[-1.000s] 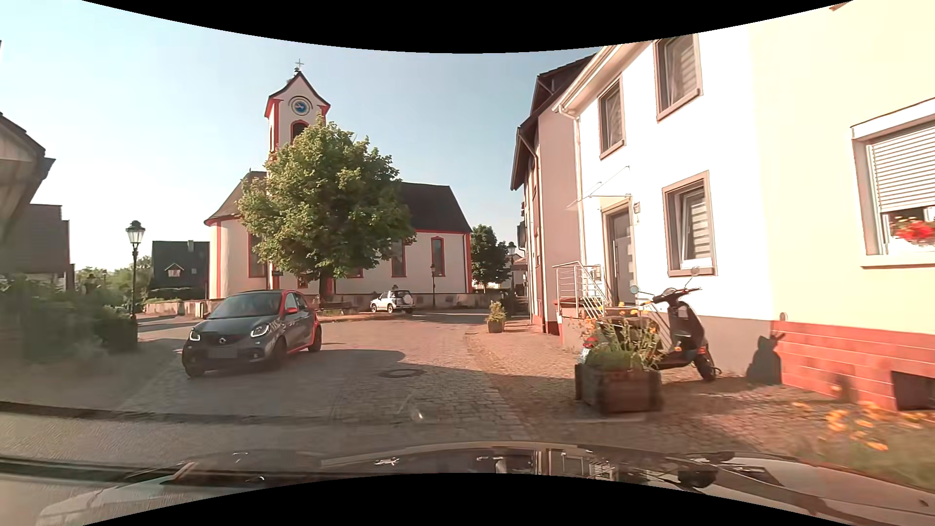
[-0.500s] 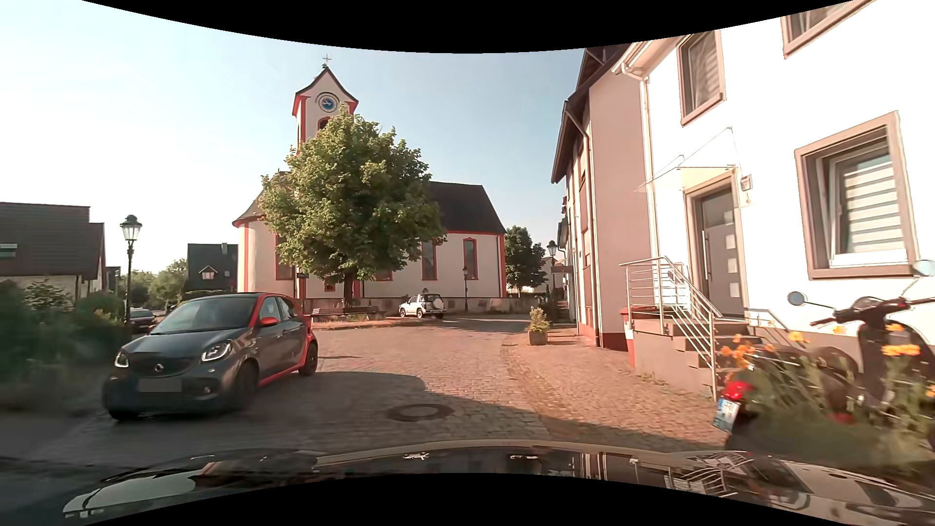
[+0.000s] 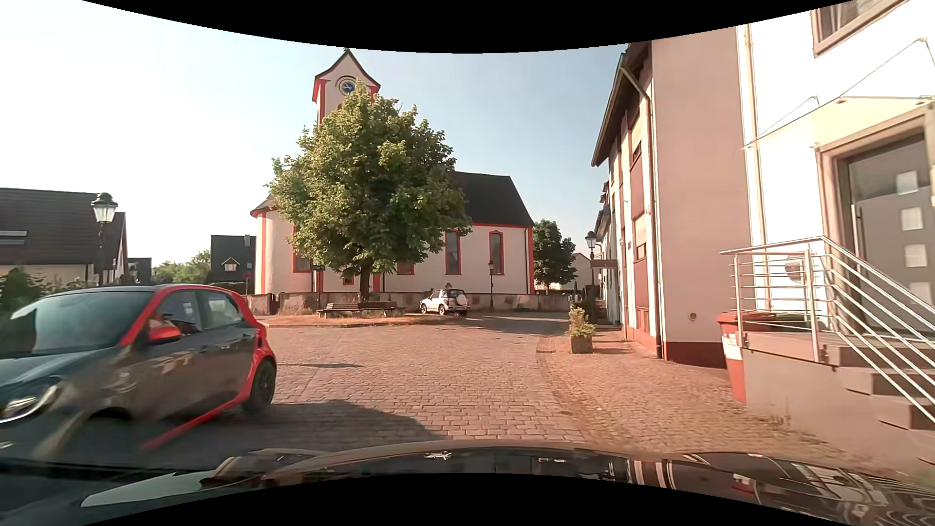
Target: Follow the waypoints while adhering to traffic rules and regulations
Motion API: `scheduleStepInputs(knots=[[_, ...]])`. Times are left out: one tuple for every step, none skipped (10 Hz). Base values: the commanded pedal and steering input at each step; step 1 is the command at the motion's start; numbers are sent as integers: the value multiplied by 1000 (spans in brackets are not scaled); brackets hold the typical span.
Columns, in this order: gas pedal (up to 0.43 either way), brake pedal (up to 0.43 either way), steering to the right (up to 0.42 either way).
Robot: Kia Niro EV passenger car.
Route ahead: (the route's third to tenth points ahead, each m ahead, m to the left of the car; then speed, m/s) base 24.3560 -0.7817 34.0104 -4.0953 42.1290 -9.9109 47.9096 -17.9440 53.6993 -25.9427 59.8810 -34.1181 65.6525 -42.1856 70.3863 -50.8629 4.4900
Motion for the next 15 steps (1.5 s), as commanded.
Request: scheduleStepInputs(knots=[[67,0,-66],[67,0,-49],[67,0,-30],[67,0,-12],[67,0,1],[67,0,18],[67,0,30],[67,0,35],[67,0,40],[67,0,50],[67,0,59],[67,0,73],[67,0,84],[67,0,90],[67,0,92]])
